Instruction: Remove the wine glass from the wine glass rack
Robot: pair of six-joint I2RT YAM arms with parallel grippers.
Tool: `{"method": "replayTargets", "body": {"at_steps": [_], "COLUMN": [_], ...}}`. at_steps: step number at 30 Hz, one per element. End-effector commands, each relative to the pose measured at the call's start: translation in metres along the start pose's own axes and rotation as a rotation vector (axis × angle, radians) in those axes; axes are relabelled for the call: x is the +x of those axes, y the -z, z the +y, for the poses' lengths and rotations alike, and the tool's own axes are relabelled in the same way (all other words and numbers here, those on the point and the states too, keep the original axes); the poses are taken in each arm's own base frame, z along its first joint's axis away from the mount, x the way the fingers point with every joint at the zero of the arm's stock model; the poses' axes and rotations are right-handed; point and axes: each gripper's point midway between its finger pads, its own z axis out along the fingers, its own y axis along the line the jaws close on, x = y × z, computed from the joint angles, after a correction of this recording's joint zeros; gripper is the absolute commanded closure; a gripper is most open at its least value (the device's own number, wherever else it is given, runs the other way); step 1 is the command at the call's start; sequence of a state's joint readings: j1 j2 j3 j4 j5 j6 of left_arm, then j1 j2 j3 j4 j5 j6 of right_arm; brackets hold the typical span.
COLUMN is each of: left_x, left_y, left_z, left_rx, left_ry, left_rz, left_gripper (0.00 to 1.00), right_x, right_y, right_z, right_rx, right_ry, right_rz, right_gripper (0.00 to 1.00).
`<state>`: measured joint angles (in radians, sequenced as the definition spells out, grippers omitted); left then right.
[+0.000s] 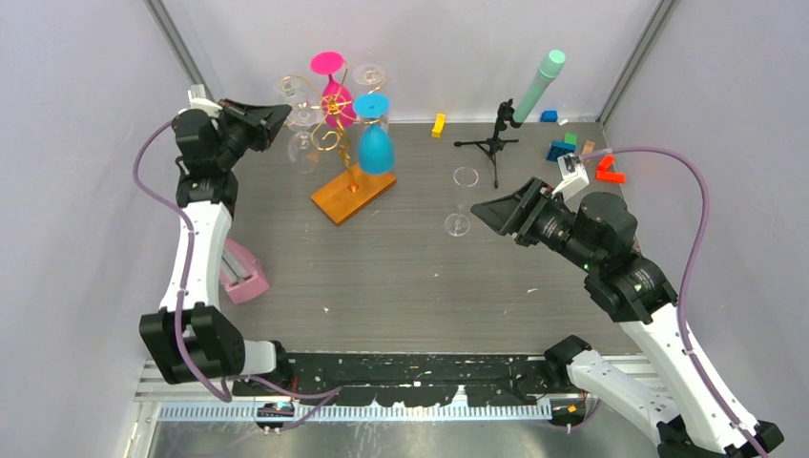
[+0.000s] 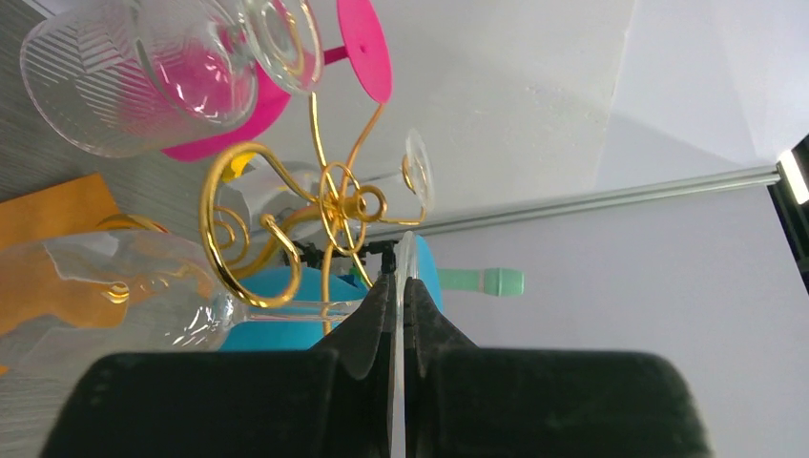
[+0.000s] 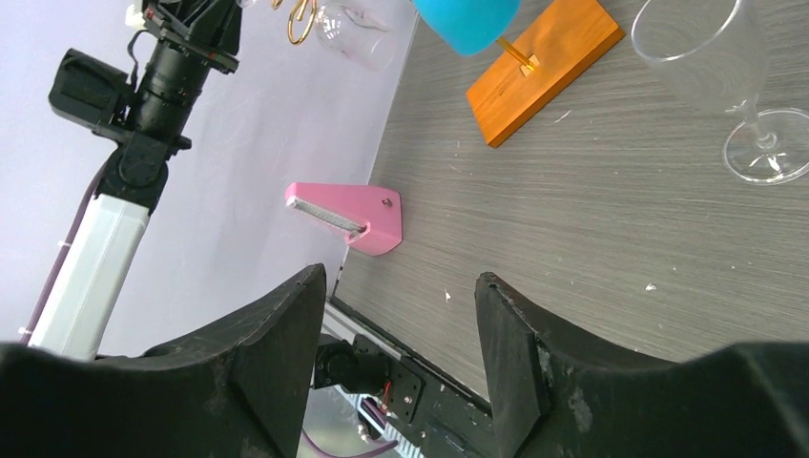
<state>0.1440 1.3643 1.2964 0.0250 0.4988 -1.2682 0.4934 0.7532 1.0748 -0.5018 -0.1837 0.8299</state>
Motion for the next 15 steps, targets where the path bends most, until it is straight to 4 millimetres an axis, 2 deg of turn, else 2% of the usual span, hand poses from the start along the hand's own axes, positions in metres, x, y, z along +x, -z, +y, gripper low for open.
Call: {"method": "replayTargets", "body": {"at_steps": [1, 5, 7, 8, 15], "left_x": [0.003, 0.009, 0.010, 0.013, 0.027], "left_y": [0.031, 0.047, 0.054, 0.058, 0.088], "left_z": [-0.044, -0.045, -0.045, -0.039, -0.041], "left_rx": [0.115, 0.101, 0.093, 0.068, 0.053], "left_ry": [-0.096, -0.105, -0.112, -0.104, -0.101], "left_rz": [-0.031, -0.043, -0.060, -0.058, -0.068], "left_gripper": [1.00, 1.00, 1.00, 1.00, 1.00], "right_x": [-0.006, -0.002, 0.001, 0.001, 0.011], "right_y": [-0.003, -0.006, -0.008, -0.009, -0.012], "right_z": [0.014, 0.018, 0.022, 0.025, 0.042], "right_rx": [-0.068, -0.101, -0.136, -0.152, -0.293], "right_ry": [-0.009, -0.017, -0.018, -0.020, 0.008], "right_rz": [-0.019, -0.005, 0.015, 0.014, 0.054], "right_gripper": [0.35, 0.35, 0.35, 0.35, 0.34]}}
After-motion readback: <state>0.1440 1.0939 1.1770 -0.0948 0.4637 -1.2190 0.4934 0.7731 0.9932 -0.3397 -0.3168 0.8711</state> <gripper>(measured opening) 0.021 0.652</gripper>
